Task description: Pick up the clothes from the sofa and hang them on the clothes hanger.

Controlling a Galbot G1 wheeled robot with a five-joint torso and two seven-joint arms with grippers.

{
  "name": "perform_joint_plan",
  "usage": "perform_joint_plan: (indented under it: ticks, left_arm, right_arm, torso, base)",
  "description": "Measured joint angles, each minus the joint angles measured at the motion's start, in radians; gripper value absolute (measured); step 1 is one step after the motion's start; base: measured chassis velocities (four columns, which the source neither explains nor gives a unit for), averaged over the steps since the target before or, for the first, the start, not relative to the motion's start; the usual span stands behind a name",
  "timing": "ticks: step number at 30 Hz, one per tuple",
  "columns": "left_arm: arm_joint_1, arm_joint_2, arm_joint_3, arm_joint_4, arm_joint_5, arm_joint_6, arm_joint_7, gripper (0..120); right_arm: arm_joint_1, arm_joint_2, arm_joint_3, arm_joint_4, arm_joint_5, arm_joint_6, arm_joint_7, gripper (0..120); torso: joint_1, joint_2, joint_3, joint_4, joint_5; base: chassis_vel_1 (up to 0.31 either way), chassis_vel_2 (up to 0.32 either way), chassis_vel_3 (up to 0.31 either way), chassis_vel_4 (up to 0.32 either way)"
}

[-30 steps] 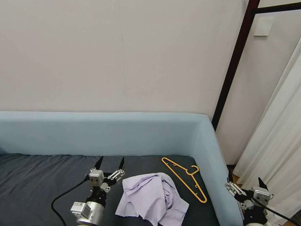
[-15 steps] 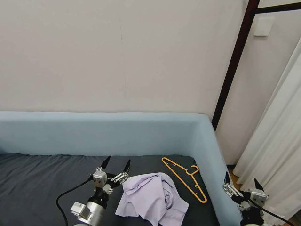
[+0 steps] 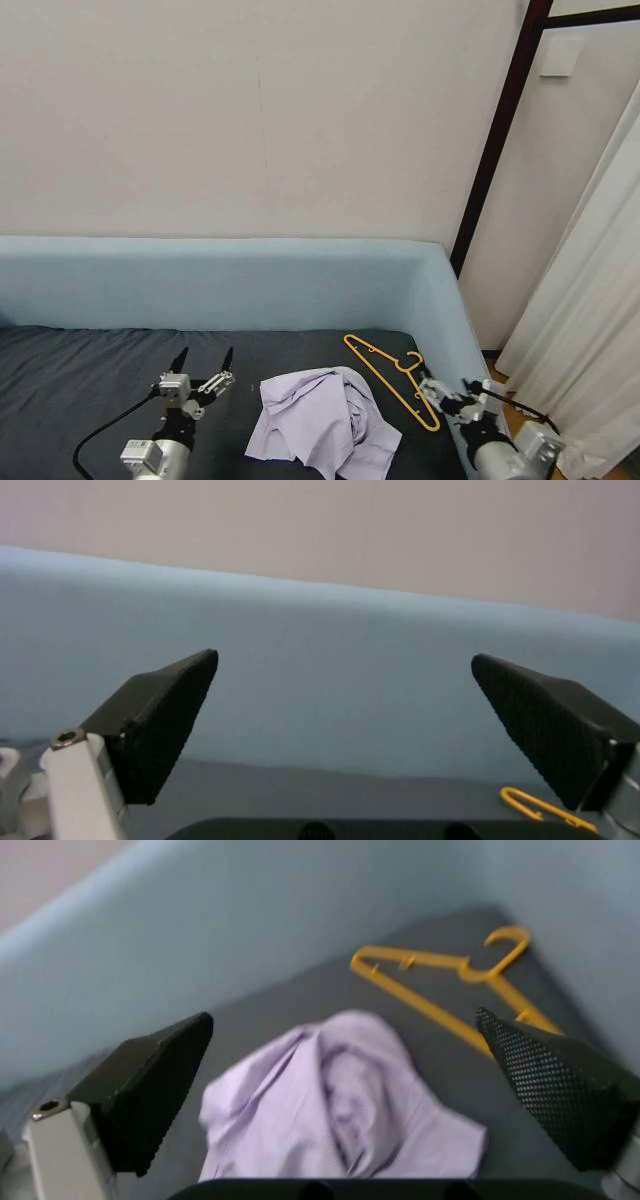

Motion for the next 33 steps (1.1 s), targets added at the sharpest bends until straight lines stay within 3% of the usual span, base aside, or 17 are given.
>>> perform_joint_plan:
  ticks: [1, 7, 13, 18, 30, 33]
  left_arm:
    - [0.008, -0.006, -0.022, 0.001, -0.004, 0.001, 0.000, 100]
    - [0.037, -0.015, -0.064, -0.015, -0.003, -0.003, 0.001, 100]
    - [0.051, -0.009, -0.099, -0.014, -0.003, -0.015, 0.001, 100]
    - [0.056, -0.007, -0.108, -0.009, -0.002, -0.025, 0.001, 100]
    - [0.057, -0.012, -0.100, 0.011, 0.015, -0.056, 0.002, 100]
    - [0.055, -0.017, -0.087, 0.021, 0.027, -0.066, 0.001, 100]
  right_arm:
    - [0.064, 0.001, -0.056, -0.064, 0.053, -0.067, 0.003, 100]
    - [0.241, 0.079, -0.171, -0.268, 0.093, -0.130, 0.003, 100]
    - [0.343, 0.227, -0.190, -0.456, 0.096, -0.144, 0.027, 100]
    - [0.376, 0.286, -0.177, -0.569, 0.057, -0.157, 0.028, 100]
    - [0.365, 0.295, -0.143, -0.660, -0.041, -0.139, -0.006, 100]
    - [0.348, 0.297, -0.143, -0.684, -0.088, -0.115, -0.023, 88]
  torso:
    - [0.000, 0.000, 0.000, -0.0001, 0.0000]
    - [0.000, 0.000, 0.000, 0.0001, 0.0002]
    - [0.000, 0.000, 0.000, 0.0001, 0.0001]
    - [0.000, 0.000, 0.000, -0.0001, -0.0001]
    - [0.000, 0.000, 0.000, -0.0001, 0.0000]
    - [0.000, 0.000, 0.000, -0.0001, 0.0001]
  base:
    - [0.000, 0.000, 0.000, 0.000]
    - [0.000, 0.000, 0.000, 0.000]
    - [0.000, 0.000, 0.000, 0.000]
    - [0.000, 0.000, 0.000, 0.000]
    - [0.000, 0.000, 0.000, 0.000]
    - [0.000, 0.000, 0.000, 0.000]
